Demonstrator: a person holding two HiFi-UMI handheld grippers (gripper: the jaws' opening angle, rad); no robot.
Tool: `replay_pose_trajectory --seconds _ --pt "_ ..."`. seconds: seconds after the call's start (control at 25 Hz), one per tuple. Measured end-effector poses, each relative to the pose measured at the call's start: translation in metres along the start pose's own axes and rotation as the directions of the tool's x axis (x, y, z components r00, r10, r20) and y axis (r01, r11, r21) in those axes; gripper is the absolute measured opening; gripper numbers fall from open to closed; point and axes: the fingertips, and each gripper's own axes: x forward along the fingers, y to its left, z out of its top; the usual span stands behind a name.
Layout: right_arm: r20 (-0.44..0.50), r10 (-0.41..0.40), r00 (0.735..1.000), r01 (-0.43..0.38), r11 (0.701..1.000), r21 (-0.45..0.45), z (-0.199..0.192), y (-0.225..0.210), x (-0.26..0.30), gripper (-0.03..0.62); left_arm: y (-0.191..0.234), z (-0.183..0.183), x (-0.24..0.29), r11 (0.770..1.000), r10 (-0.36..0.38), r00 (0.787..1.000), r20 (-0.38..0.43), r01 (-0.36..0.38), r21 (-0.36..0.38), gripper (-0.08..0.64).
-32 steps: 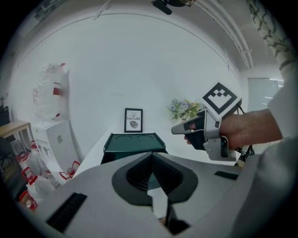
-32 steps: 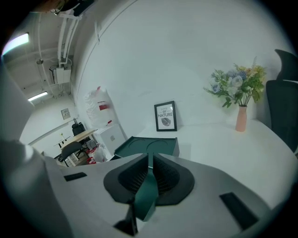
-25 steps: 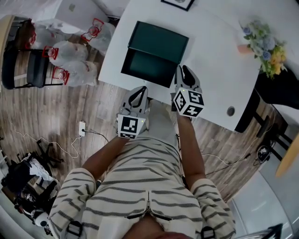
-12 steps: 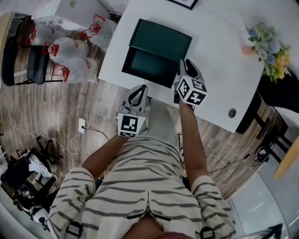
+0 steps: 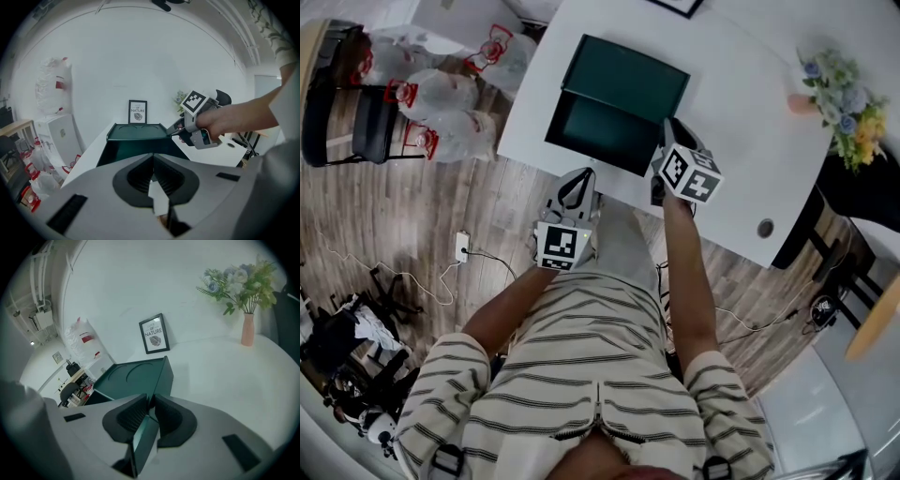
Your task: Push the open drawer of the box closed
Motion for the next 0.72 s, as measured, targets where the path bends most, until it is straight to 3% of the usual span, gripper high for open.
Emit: replay_pose_trajectory --seconds 0.2,0.28,0.72 --pt "-0.029 0.000 1.000 0.000 1.000 -0.008 0.001 0.000 0.000 0.067 0.003 -0.014 0.008 1.000 0.010 0.999 -0.031 -0.010 -0.020 0.006" --pt "-0.029 0.005 1.000 -0.005 1.000 -0.003 0.000 0.000 0.001 0.067 0.004 -0.024 0.013 1.000 0.011 0.998 -0.057 -0.013 -0.028 0.066" --pt "-0.028 -0.002 1.000 0.002 1.000 -0.020 0.000 0.000 0.001 0.069 0.014 -0.062 0.035 0.997 0.047 0.991 -0.124 -0.054 -0.057 0.109"
